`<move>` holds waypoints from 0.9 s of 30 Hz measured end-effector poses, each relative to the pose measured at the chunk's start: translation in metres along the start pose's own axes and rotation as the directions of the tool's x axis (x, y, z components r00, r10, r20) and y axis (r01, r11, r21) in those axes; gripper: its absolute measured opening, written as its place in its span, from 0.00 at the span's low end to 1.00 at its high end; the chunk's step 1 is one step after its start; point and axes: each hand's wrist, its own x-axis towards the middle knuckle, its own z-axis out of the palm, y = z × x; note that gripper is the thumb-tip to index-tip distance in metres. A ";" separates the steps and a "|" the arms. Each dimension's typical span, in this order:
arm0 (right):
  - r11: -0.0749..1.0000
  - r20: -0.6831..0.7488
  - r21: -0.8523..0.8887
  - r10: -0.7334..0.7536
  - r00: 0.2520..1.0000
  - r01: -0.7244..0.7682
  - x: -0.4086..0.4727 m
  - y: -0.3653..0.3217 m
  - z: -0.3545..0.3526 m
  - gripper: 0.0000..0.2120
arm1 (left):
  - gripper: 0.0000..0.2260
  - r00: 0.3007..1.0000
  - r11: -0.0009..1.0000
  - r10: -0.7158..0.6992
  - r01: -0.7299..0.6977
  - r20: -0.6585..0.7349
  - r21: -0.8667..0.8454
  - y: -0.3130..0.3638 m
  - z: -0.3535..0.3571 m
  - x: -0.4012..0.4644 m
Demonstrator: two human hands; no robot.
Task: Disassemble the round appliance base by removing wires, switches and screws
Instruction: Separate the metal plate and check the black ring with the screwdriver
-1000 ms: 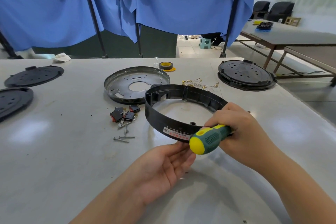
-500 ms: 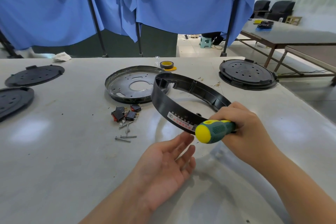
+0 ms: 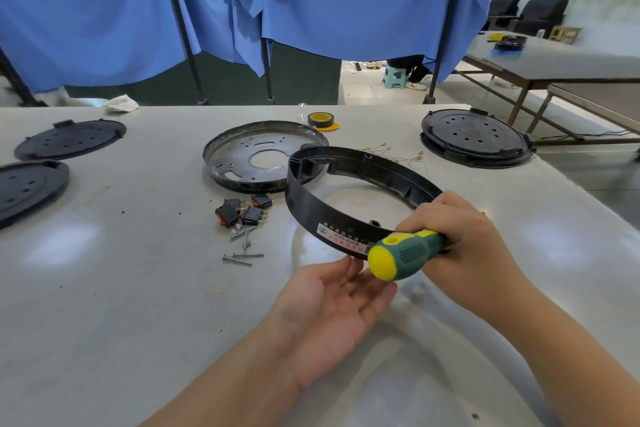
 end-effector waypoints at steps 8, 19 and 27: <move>1.000 -0.003 0.019 0.002 1.000 -0.002 0.000 0.002 -0.001 0.11 | 0.20 1.000 1.000 0.011 -0.010 -0.026 0.018 0.001 -0.002 0.001; 1.000 -0.027 0.020 0.019 0.999 -0.019 0.000 0.005 -0.001 0.10 | 0.12 0.999 0.998 0.051 -0.050 -0.015 0.040 -0.001 -0.005 -0.001; 0.983 -0.089 0.135 0.134 0.987 -0.121 0.005 0.000 -0.002 0.17 | 0.13 0.990 0.989 0.123 -0.128 0.065 0.072 -0.003 0.001 -0.003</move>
